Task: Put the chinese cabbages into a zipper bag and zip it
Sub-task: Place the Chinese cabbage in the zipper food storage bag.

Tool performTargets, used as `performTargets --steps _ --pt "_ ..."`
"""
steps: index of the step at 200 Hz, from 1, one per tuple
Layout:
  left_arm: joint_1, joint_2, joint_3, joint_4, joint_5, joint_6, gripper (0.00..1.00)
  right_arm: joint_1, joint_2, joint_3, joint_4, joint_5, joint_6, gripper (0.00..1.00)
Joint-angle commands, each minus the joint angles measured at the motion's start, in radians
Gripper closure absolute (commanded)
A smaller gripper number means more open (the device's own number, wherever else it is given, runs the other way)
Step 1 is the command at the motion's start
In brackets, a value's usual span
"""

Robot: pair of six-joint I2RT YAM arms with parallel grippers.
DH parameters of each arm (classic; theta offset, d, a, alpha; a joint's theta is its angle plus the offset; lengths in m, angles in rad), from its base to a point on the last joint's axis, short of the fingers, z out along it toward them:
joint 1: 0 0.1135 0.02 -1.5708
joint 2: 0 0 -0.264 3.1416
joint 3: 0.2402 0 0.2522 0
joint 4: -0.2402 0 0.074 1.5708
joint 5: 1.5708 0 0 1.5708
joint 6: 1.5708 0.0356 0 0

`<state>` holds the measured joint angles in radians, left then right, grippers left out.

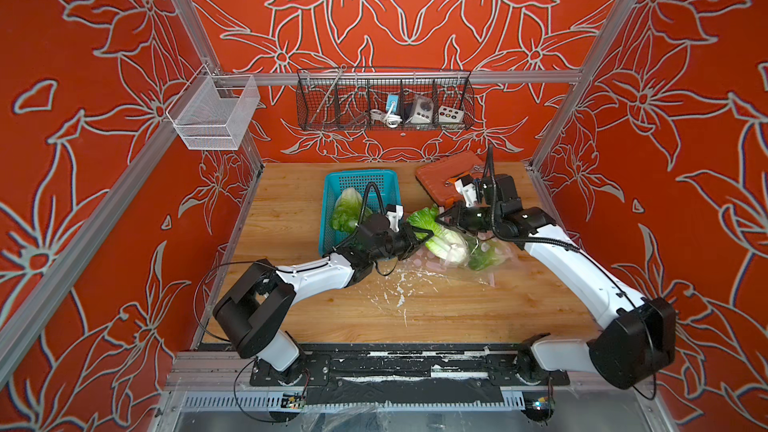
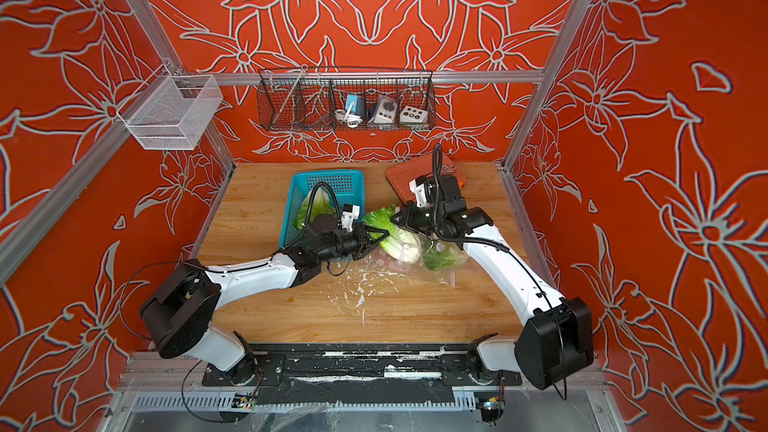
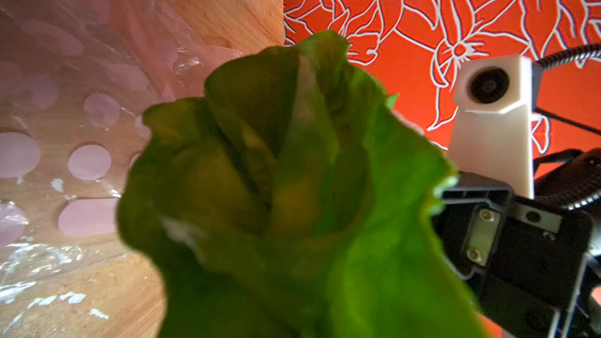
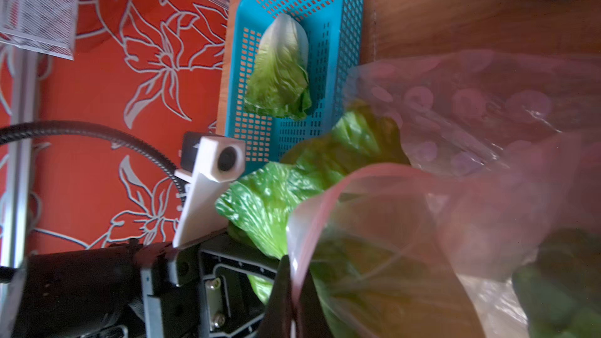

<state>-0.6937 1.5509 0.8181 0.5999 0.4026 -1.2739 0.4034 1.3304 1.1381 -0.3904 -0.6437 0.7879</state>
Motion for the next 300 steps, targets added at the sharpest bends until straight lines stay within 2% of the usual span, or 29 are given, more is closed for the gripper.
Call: performTargets --steps 1,15,38,59,95,114,135,149,165,178,187,201,209,216,230,255,265,300 --pt "-0.022 -0.030 0.030 0.050 0.038 0.016 0.98 0.001 -0.024 -0.026 0.243 -0.077 0.175 1.00" --pt "-0.018 -0.044 0.021 0.070 0.013 0.019 0.97 0.002 -0.029 -0.009 0.214 -0.048 0.173 1.00" --pt "0.021 -0.120 0.017 -0.001 -0.085 0.077 0.97 0.001 -0.065 0.027 0.019 0.101 0.090 1.00" --pt "0.035 -0.166 0.026 -0.011 -0.160 0.103 0.97 0.001 -0.098 -0.011 0.015 0.143 0.104 1.00" --pt "-0.029 -0.115 -0.065 0.354 -0.233 -0.026 0.98 0.000 -0.115 -0.067 0.182 0.099 0.240 1.00" --pt "-0.054 -0.054 -0.077 0.490 -0.222 -0.111 0.98 0.001 -0.119 -0.037 0.160 0.106 0.211 1.00" --pt "-0.054 -0.028 -0.088 0.552 -0.220 -0.129 0.96 0.001 -0.136 -0.040 0.168 0.124 0.193 1.00" --pt "-0.052 -0.038 -0.073 0.480 -0.190 -0.084 0.96 0.001 -0.140 -0.035 0.142 0.124 0.163 1.00" --pt "-0.051 -0.069 -0.005 0.239 -0.155 0.066 0.93 0.000 -0.151 -0.038 0.111 0.132 0.117 1.00" --pt "-0.063 -0.090 0.046 0.061 -0.180 0.185 0.90 0.001 -0.174 -0.062 0.153 0.143 0.108 1.00" --pt "-0.070 -0.086 0.046 0.068 -0.164 0.187 0.87 0.001 -0.183 -0.081 0.197 0.153 0.111 1.00" --pt "-0.082 -0.059 0.036 0.170 -0.093 0.163 0.79 0.000 -0.176 -0.081 0.206 0.161 0.109 1.00" --pt "-0.094 -0.035 0.058 0.171 -0.048 0.193 0.72 -0.001 -0.167 -0.072 0.203 0.154 0.106 1.00" --pt "-0.102 -0.008 0.093 0.129 -0.009 0.257 0.71 0.000 -0.159 -0.066 0.207 0.148 0.110 1.00" --pt "-0.103 0.031 0.112 0.033 0.000 0.323 0.72 -0.001 -0.149 -0.060 0.214 0.141 0.115 1.00" --pt "-0.071 0.049 0.008 0.218 0.036 0.223 0.81 -0.001 -0.146 -0.049 0.186 0.151 0.095 1.00" --pt "-0.065 0.035 0.000 0.238 0.033 0.217 0.84 0.000 -0.149 -0.049 0.159 0.168 0.083 1.00" --pt "-0.082 -0.037 0.039 0.095 -0.046 0.363 0.88 -0.002 -0.164 -0.061 0.165 0.197 0.086 1.00"
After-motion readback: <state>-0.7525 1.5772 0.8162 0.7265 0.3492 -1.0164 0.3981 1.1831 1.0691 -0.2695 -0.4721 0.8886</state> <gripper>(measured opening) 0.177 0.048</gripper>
